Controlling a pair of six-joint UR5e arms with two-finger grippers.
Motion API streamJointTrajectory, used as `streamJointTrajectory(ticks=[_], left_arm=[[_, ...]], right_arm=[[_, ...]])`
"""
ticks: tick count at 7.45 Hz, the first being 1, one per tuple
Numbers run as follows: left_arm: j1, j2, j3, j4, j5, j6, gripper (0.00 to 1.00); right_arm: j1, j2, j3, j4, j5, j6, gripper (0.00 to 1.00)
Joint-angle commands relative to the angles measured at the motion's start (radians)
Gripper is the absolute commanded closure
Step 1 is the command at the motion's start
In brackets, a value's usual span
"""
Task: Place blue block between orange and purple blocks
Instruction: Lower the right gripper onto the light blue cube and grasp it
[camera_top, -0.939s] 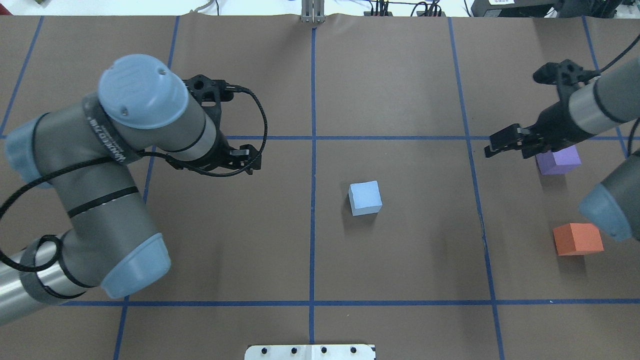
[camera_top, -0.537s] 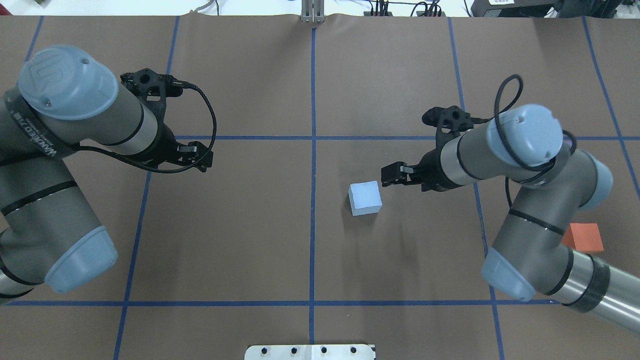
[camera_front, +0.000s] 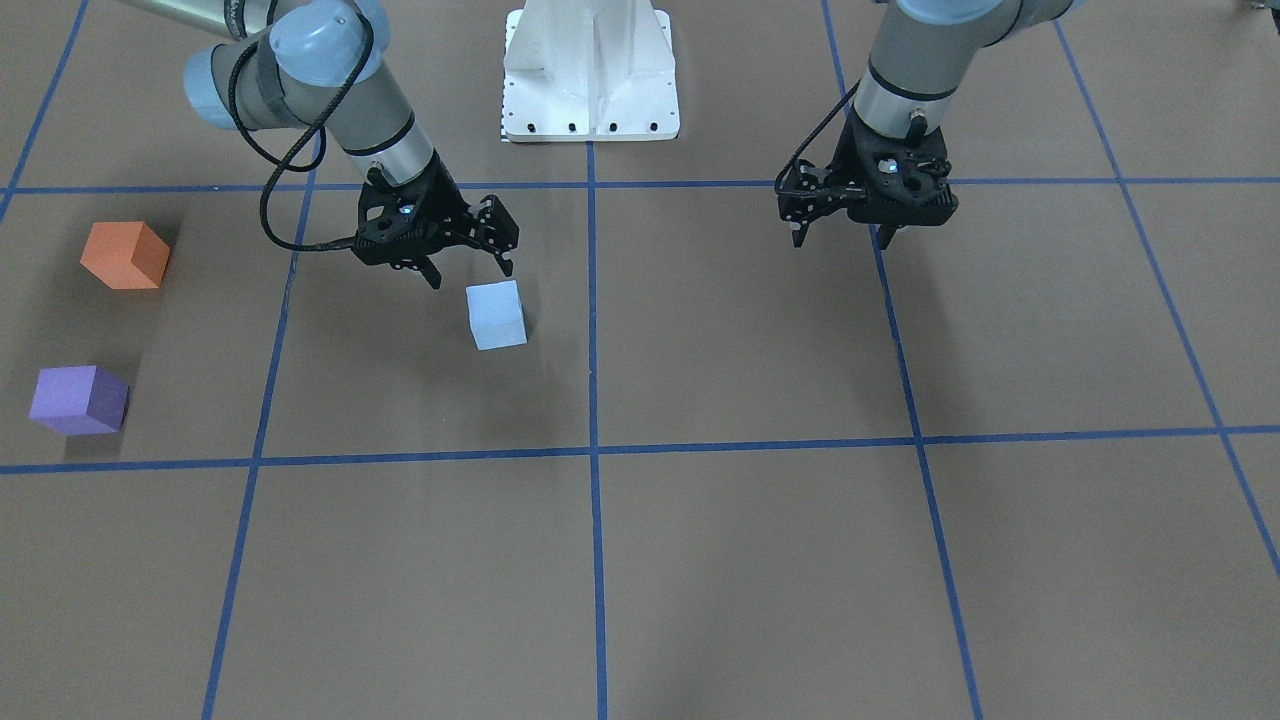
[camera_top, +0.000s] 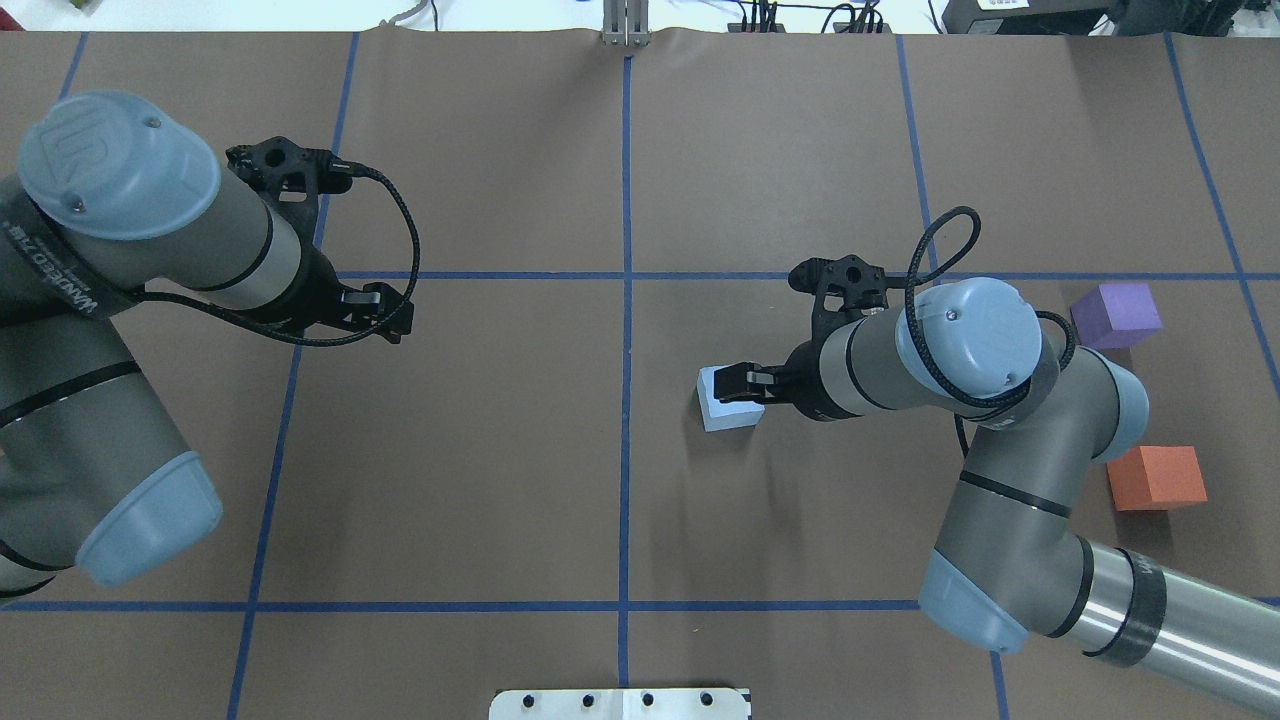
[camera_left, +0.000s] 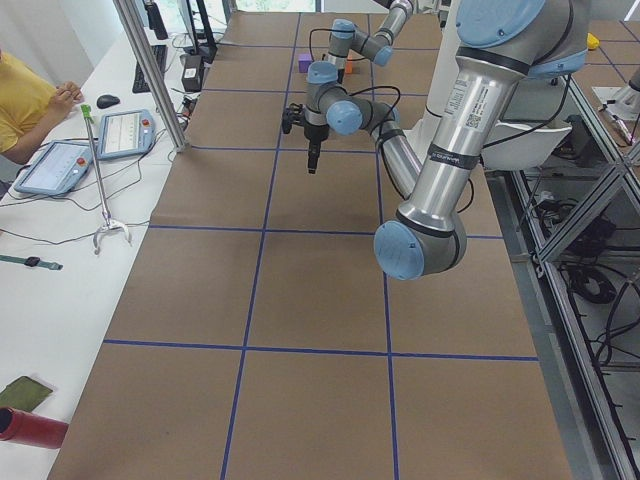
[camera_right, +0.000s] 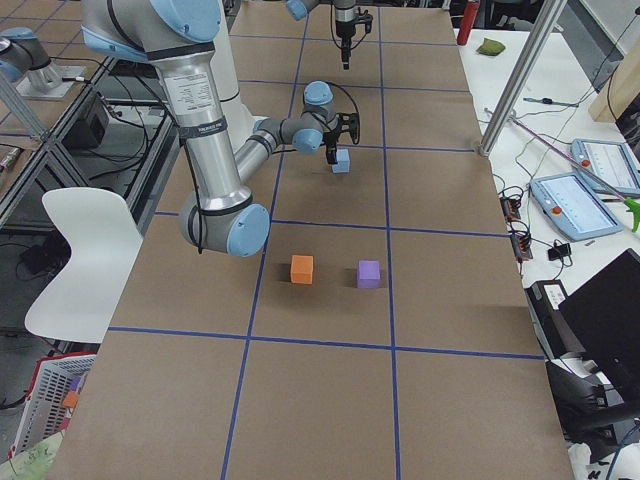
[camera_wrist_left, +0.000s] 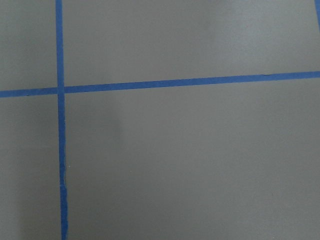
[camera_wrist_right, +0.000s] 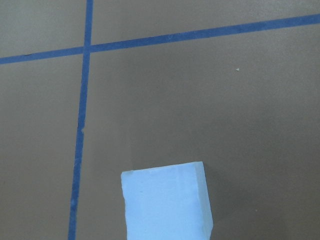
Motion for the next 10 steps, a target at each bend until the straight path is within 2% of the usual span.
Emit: streamJointTrajectory(ticks=[1, 4, 10], left_arm=[[0.000, 0.002, -0.010, -0.004, -0.017, -0.001, 0.00], [0.000, 0.000, -0.010, -0.004, -0.017, -0.005, 0.00], [0.000, 0.006, -0.011, -0.006, -0.017, -0.007, 0.00]], right_arm=[[-0.002, 0.060, -0.036, -0.090, -0.028, -0.019, 0.02], [-0.002, 0.085, -0.105, -0.090, -0.038, -0.161, 0.03], [-0.014, 0.094, -0.103, -0.084, -0.039, -0.232, 0.05]])
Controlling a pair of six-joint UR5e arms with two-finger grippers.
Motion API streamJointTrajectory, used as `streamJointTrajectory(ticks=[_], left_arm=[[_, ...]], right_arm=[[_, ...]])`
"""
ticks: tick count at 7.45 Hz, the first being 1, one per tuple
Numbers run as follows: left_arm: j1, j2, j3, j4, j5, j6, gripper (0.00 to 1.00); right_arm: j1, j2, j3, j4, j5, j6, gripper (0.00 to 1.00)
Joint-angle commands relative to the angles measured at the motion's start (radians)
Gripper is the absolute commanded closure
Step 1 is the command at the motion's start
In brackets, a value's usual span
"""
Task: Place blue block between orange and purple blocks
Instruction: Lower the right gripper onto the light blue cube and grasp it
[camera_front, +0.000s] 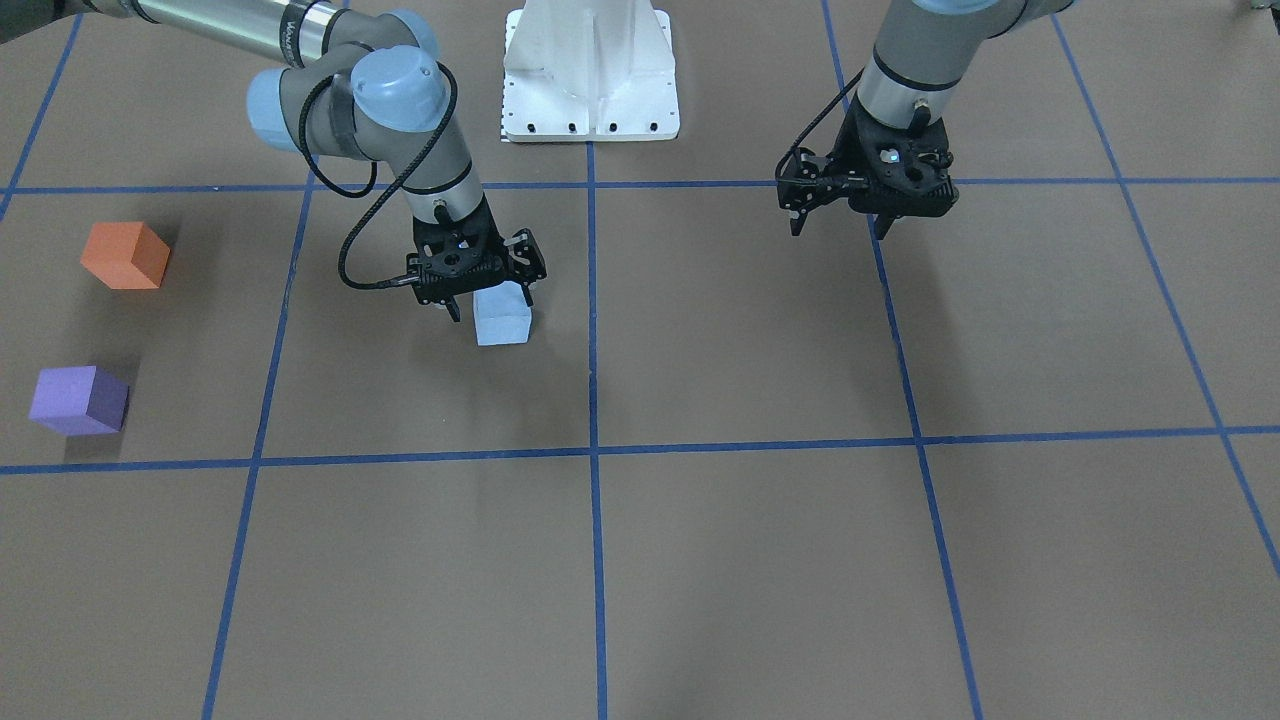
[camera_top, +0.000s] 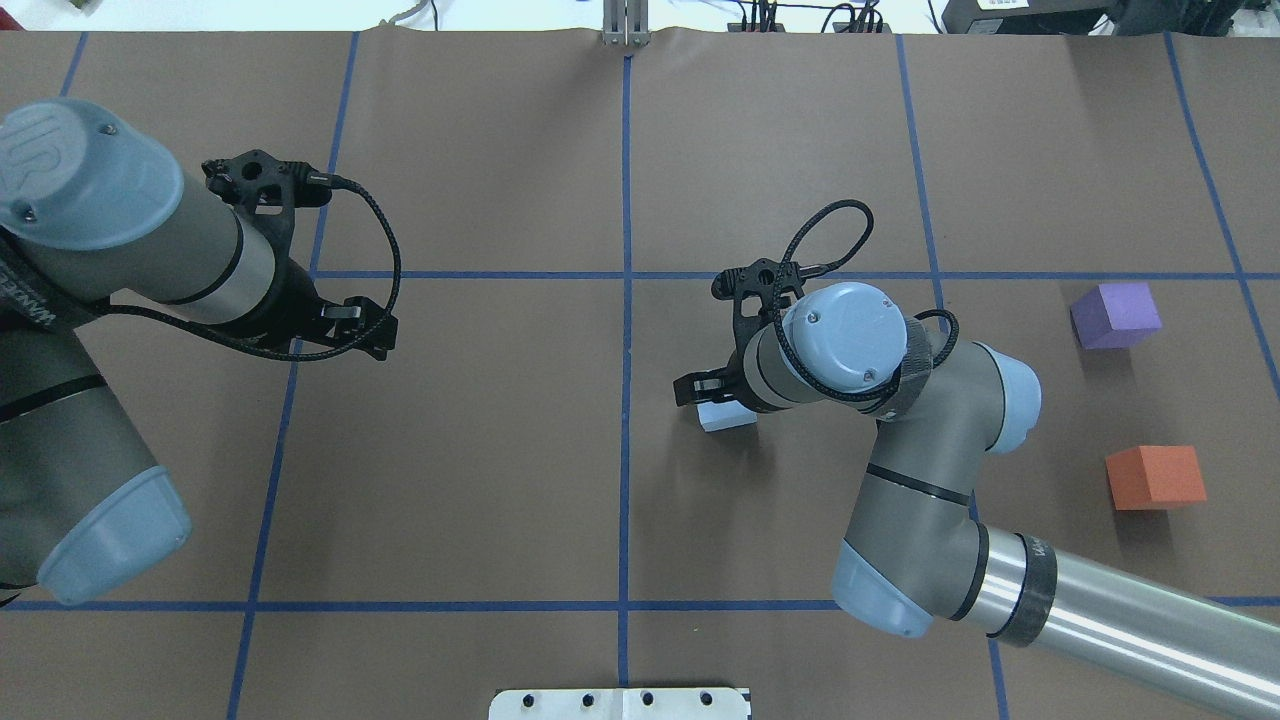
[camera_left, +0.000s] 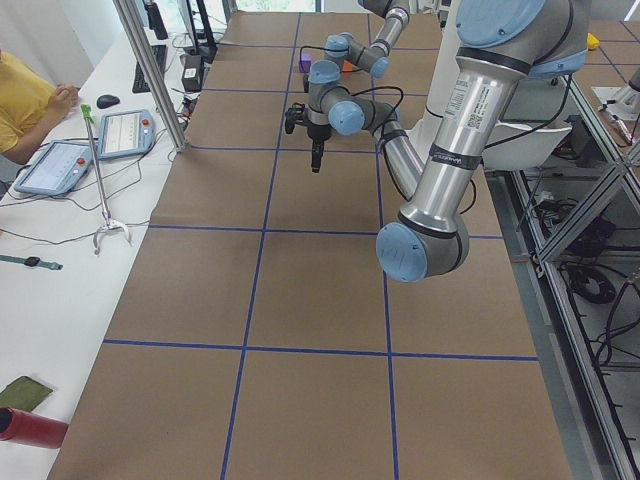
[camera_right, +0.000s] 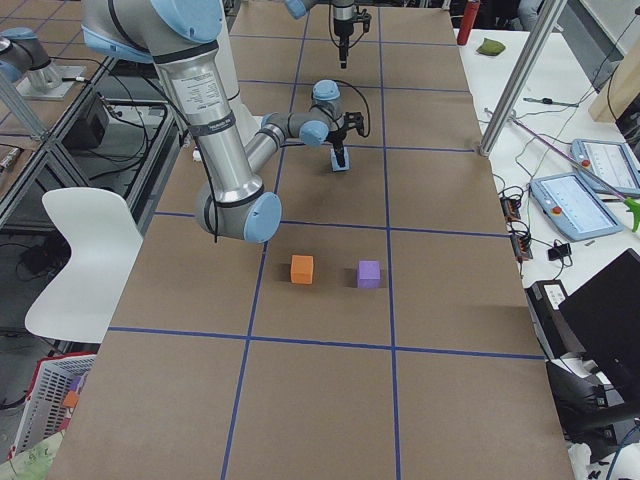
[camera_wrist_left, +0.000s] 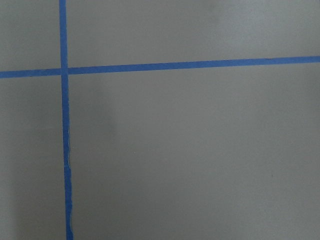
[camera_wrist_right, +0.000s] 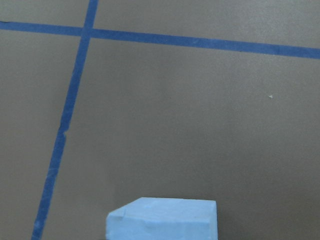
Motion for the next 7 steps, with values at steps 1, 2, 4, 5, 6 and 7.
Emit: streamJointTrajectory(ticks=[1, 2, 4, 5, 6, 7], left_arm=[[0.000, 0.002, -0.006, 0.000, 0.000, -0.001, 0.00], [0.000, 0.000, -0.006, 0.000, 0.000, -0.003, 0.00], [0.000, 0.000, -0.004, 0.000, 0.000, -0.003, 0.00], [0.000, 0.002, -0.004, 0.000, 0.000, -0.003, 0.00], [0.002, 0.002, -0.003, 0.000, 0.000, -0.003, 0.00], [0.002, 0.002, -0.001, 0.000, 0.000, -0.003, 0.00]], right_arm=[[0.010, -0.004, 0.014, -0.001, 0.002, -0.017, 0.05], [0.017, -0.013, 0.024, -0.003, 0.002, -0.019, 0.05], [0.007, -0.010, 0.015, -0.003, -0.019, -0.019, 0.05], [-0.009, -0.001, 0.009, -0.003, -0.047, -0.020, 0.05], [-0.013, 0.002, 0.011, -0.003, -0.061, -0.031, 0.05], [-0.022, -0.002, 0.008, -0.003, -0.070, -0.066, 0.04]])
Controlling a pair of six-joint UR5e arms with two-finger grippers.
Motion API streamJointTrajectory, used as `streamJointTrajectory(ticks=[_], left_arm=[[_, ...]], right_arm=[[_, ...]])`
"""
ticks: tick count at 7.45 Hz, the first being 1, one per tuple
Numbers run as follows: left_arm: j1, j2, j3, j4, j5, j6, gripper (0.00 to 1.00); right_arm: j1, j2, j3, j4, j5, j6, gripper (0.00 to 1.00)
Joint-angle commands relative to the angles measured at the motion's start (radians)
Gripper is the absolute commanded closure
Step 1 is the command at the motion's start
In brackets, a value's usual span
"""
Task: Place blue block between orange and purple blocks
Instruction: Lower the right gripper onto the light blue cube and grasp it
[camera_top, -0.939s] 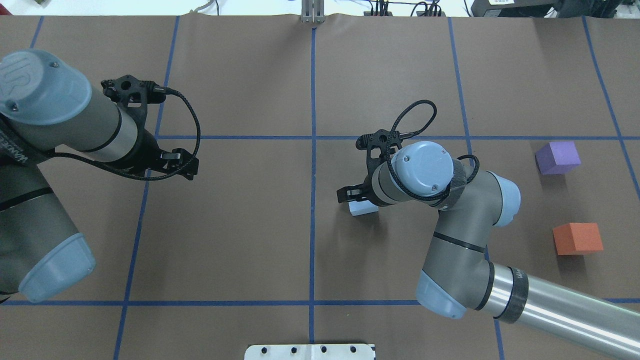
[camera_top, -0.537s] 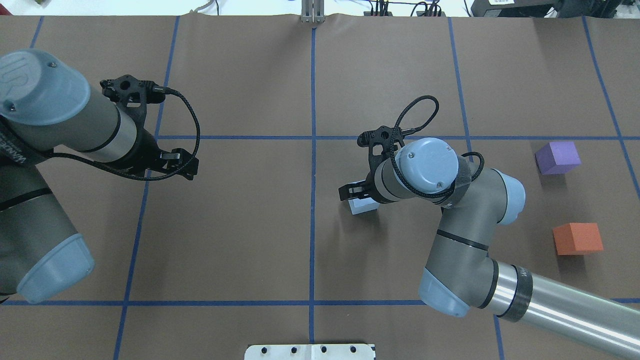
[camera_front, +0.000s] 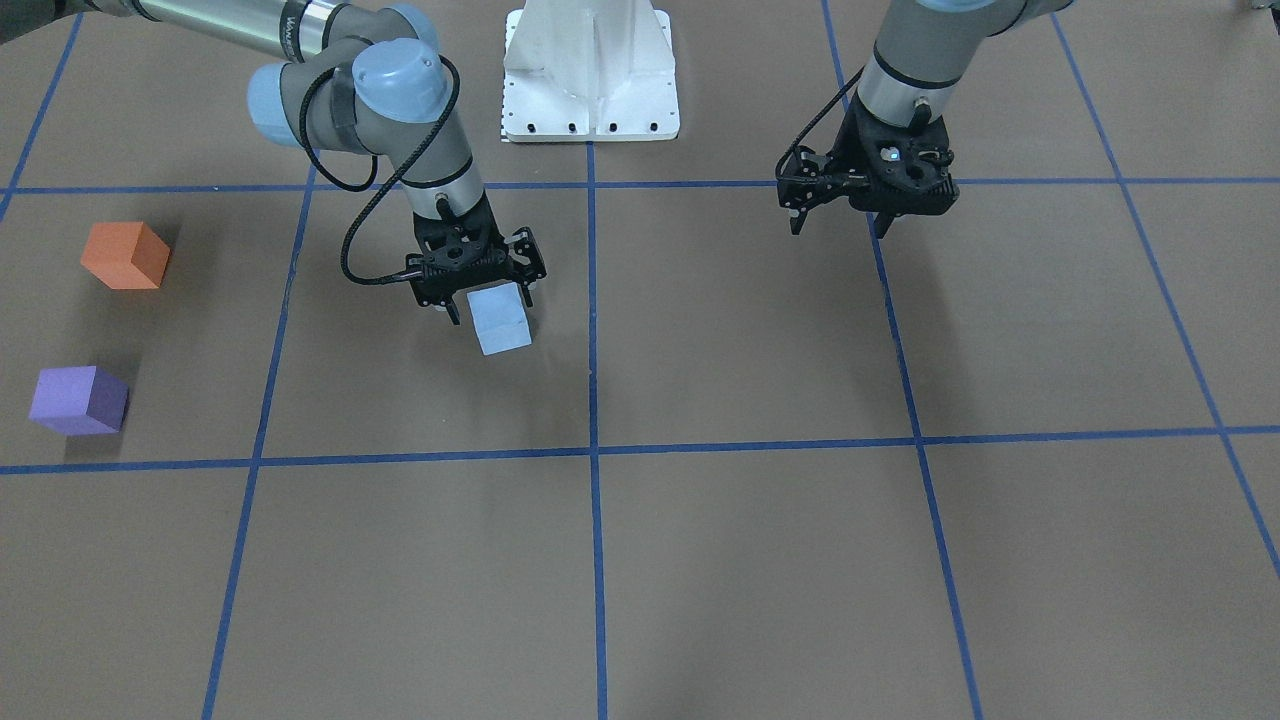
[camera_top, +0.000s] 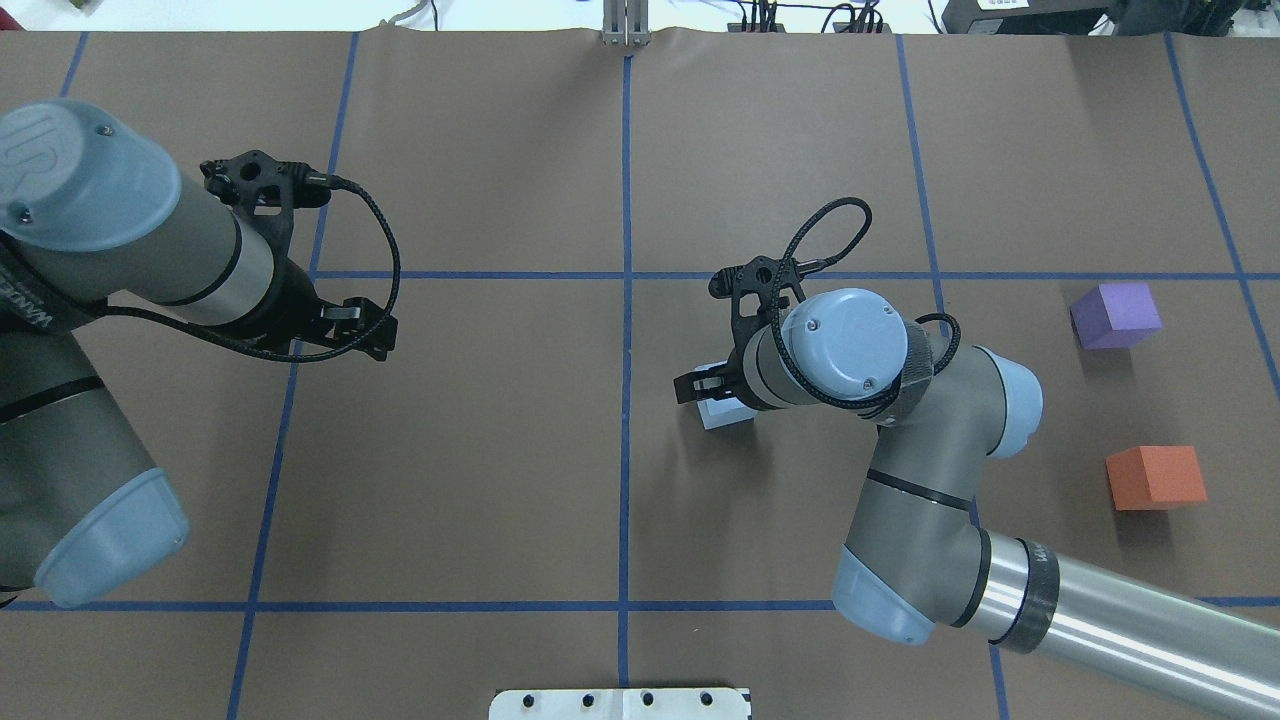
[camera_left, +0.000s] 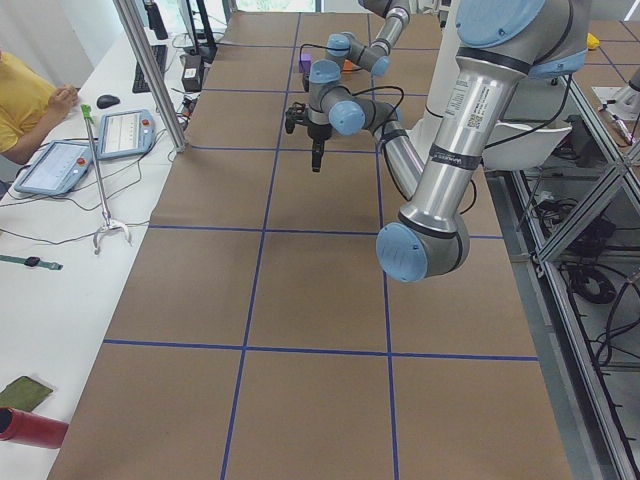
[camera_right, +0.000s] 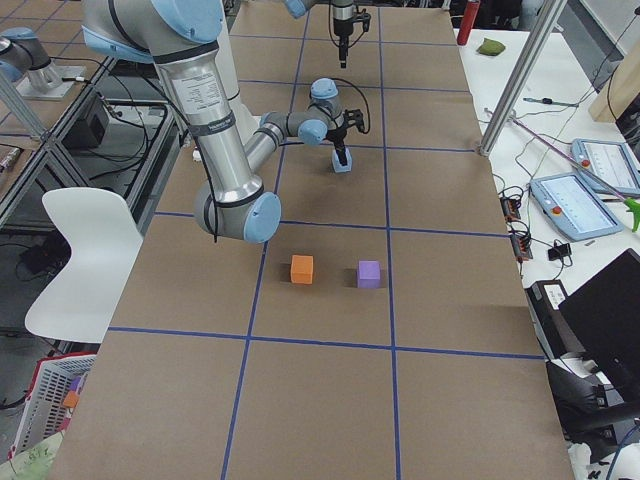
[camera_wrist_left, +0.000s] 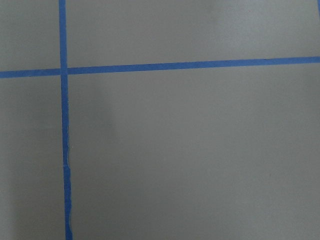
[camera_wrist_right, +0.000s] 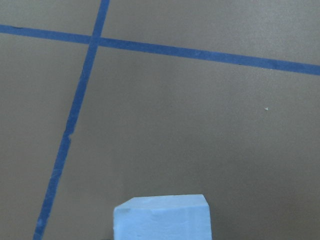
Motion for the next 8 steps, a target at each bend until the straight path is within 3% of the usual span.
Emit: streamJointTrajectory(ticks=[1, 3, 6, 7, 8], left_arm=[[0.001, 0.000, 0.002, 0.000, 0.000, 0.000, 0.00], [0.001, 0.000, 0.003, 0.000, 0.000, 0.000, 0.00], [0.001, 0.000, 0.003, 0.000, 0.000, 0.000, 0.00], [0.001, 0.000, 0.002, 0.000, 0.000, 0.000, 0.00], [0.002, 0.000, 0.003, 0.000, 0.000, 0.000, 0.00]], right_arm=[[-0.026, -0.004, -0.020, 0.001, -0.059, -0.072, 0.04], [-0.025, 0.005, -0.037, 0.005, -0.070, -0.169, 0.04], [-0.025, 0.045, -0.086, 0.012, -0.068, -0.169, 0.05], [-0.023, 0.045, -0.086, 0.012, -0.067, -0.169, 0.07], [-0.023, 0.045, -0.086, 0.012, -0.067, -0.169, 0.17]])
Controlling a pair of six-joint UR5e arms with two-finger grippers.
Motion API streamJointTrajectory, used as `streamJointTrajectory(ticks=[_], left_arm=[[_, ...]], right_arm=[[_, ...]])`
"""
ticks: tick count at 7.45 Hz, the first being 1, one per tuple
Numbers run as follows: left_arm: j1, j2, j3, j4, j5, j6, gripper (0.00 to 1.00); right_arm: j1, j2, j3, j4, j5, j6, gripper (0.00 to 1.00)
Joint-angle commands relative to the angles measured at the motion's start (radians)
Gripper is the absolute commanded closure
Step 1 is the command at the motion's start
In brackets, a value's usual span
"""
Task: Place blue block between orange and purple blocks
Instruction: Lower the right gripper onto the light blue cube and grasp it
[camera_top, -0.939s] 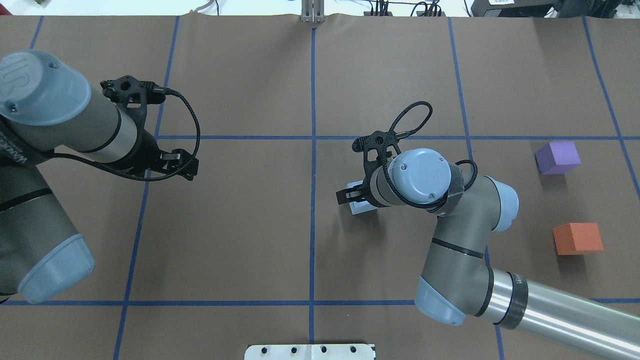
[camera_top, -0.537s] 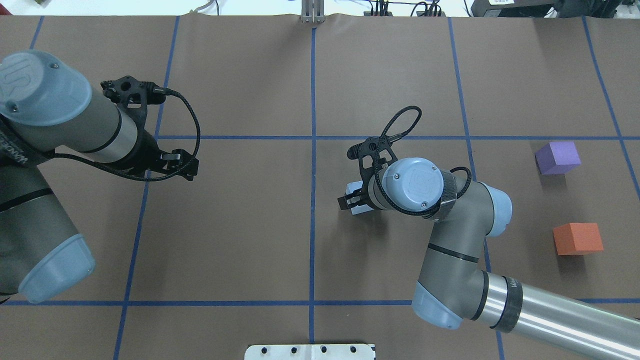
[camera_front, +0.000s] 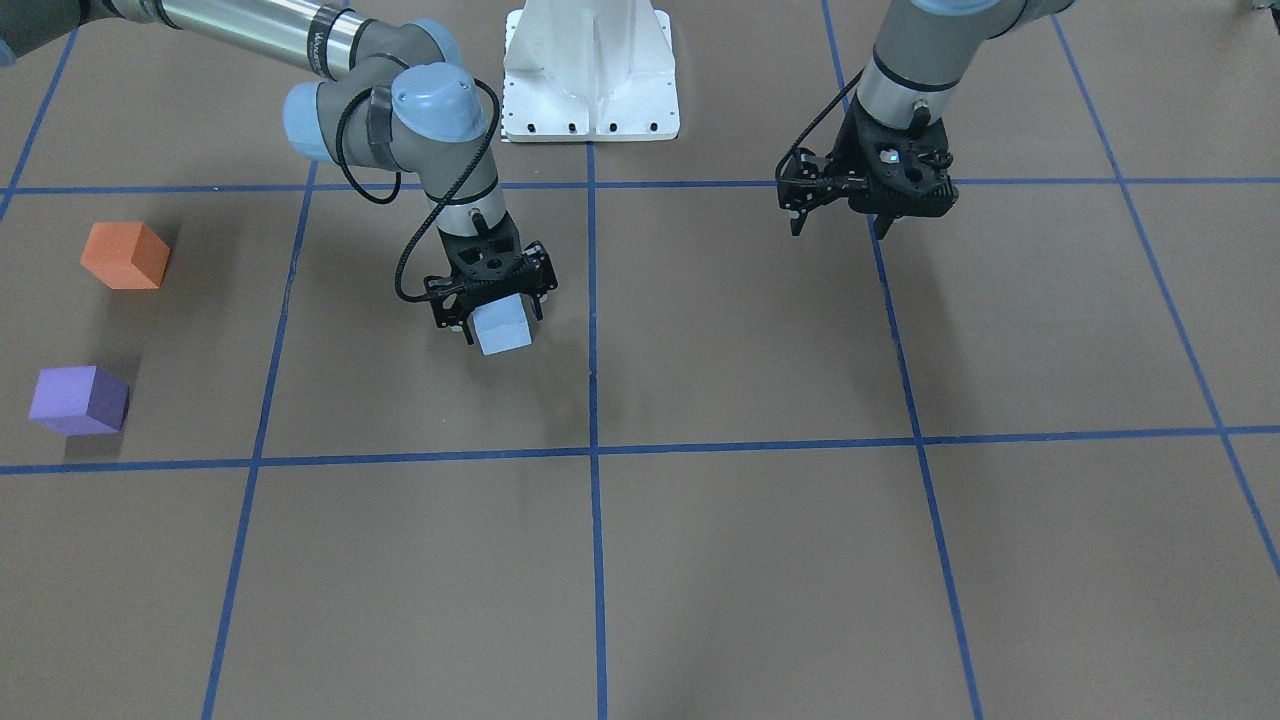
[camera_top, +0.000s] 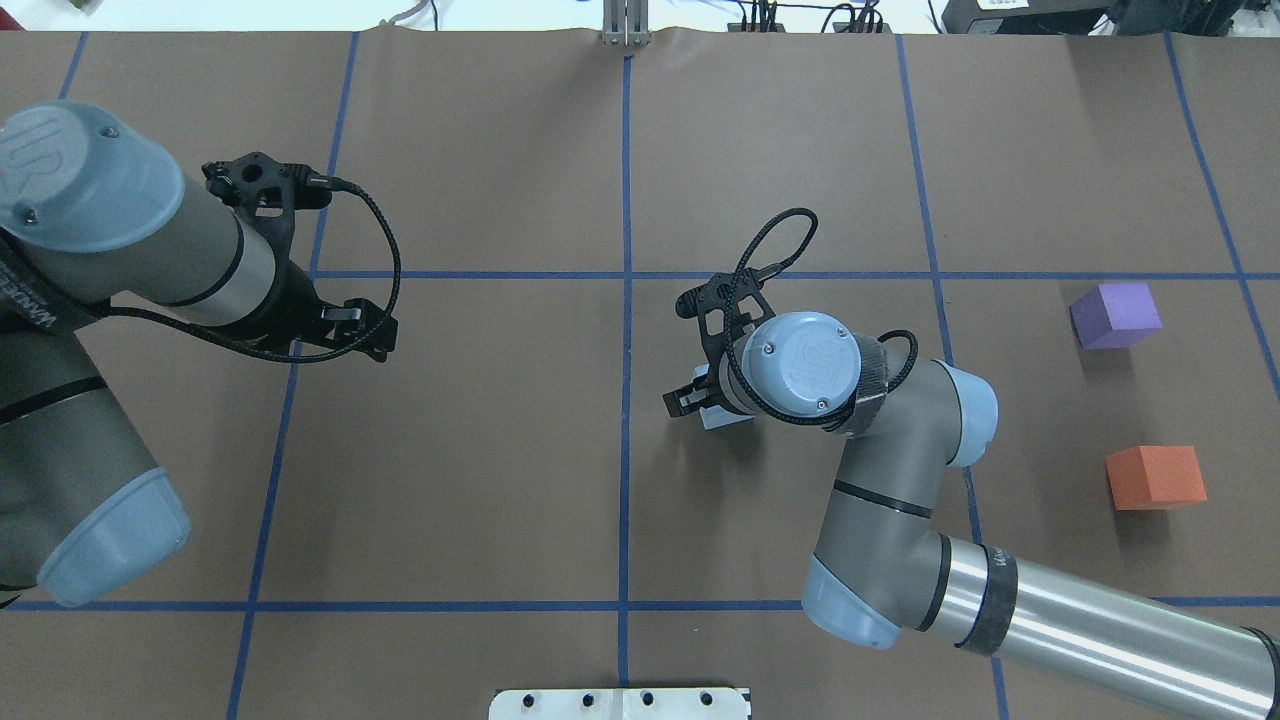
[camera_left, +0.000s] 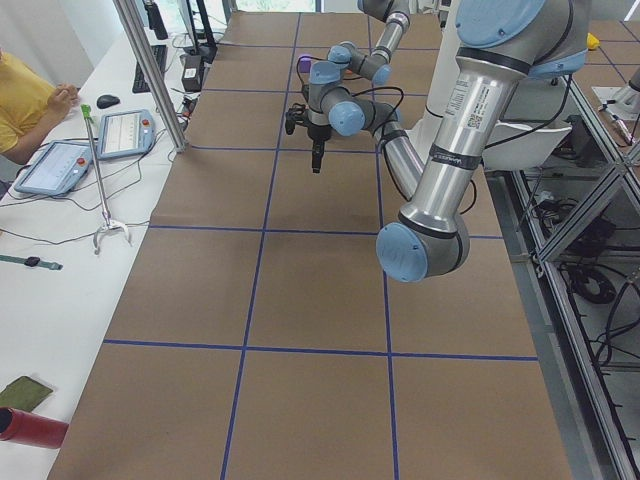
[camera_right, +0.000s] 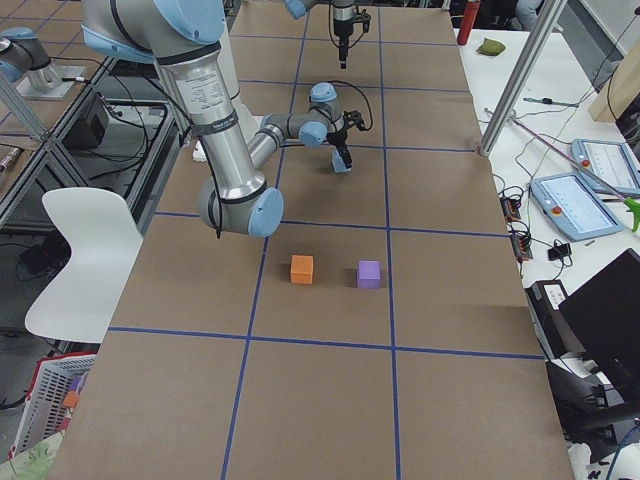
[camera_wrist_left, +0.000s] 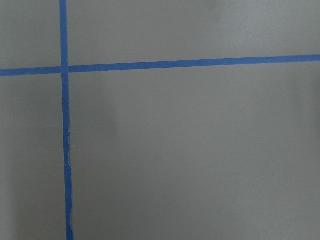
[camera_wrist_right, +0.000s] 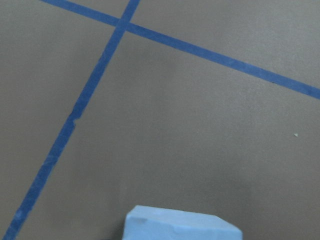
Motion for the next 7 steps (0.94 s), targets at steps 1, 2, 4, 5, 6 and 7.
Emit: streamJointTrajectory(ticks=[1, 2, 4, 5, 6, 7], left_arm=[[0.001, 0.000, 0.000, 0.000, 0.000, 0.000, 0.00], [0.000, 0.000, 0.000, 0.000, 0.000, -0.002, 0.00], [0.001, 0.000, 0.002, 0.000, 0.000, 0.000, 0.00], [0.000, 0.000, 0.002, 0.000, 0.000, 0.000, 0.00], [0.001, 0.000, -0.001, 0.000, 0.000, -0.002, 0.00], [0.000, 0.000, -0.001, 0.000, 0.000, -0.002, 0.00]], right_arm=[[0.001, 0.001, -0.002, 0.001, 0.001, -0.002, 0.28], [0.002, -0.002, -0.002, 0.001, 0.002, 0.000, 0.41], [0.048, -0.002, 0.044, -0.013, 0.060, 0.013, 1.00], [0.111, -0.048, 0.096, -0.015, 0.143, 0.013, 1.00], [0.138, -0.162, 0.197, -0.019, 0.157, 0.015, 1.00], [0.168, -0.295, 0.277, -0.015, 0.157, 0.015, 1.00]])
